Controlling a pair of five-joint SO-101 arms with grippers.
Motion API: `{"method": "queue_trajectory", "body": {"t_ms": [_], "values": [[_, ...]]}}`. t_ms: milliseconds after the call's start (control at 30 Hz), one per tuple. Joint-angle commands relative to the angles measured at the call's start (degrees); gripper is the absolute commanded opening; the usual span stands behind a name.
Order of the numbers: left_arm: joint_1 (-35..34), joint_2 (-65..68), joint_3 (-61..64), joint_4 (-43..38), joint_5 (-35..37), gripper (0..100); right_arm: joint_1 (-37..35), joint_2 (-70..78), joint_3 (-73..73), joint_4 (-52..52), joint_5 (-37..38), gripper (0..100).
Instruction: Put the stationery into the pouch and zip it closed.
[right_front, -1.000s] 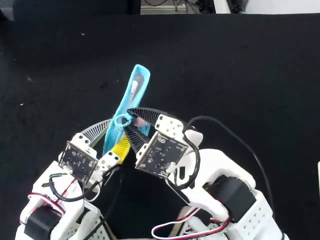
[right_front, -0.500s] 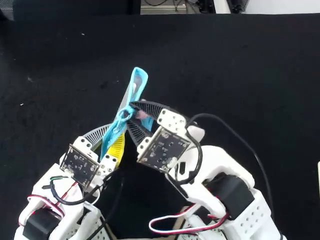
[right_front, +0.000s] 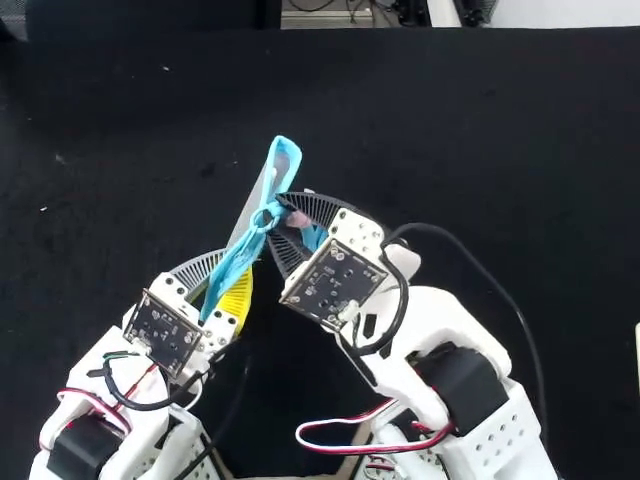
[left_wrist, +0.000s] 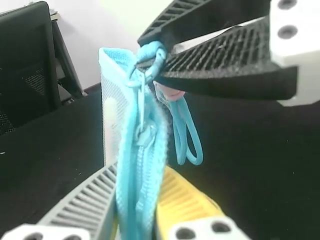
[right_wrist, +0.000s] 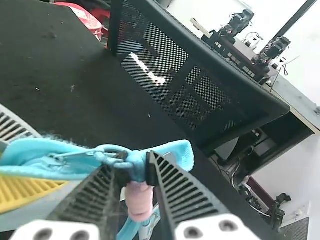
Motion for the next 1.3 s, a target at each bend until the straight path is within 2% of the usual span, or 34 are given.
{"method": "queue_trajectory", "body": {"t_ms": [0, 200, 400, 700, 967, 1267], "values": [[-0.2, 0.2, -0.1, 1.5, 0.0, 3, 5.2, 0.2, -0.9, -2.7, -0.1, 1.0], [-0.2, 0.2, -0.3, 1.5, 0.0, 3, 10.5, 2.2, -1.0, -7.2, -0.1, 1.0], [-0.4, 0.2, -0.1, 1.5, 0.0, 3, 10.7, 7.9, -1.3, -9.1, -0.1, 1.0], [0.0, 0.2, -0.4, 1.5, 0.0, 3, 14.3, 8.5, -1.3, -14.2, -0.1, 1.0], [0.1, 0.2, -0.4, 1.5, 0.0, 3, 14.8, 8.6, -1.0, -14.9, 0.0, 1.0], [0.1, 0.2, -0.4, 1.5, 0.0, 3, 20.7, 16.0, -3.3, -17.6, 1.4, 1.0]]}}
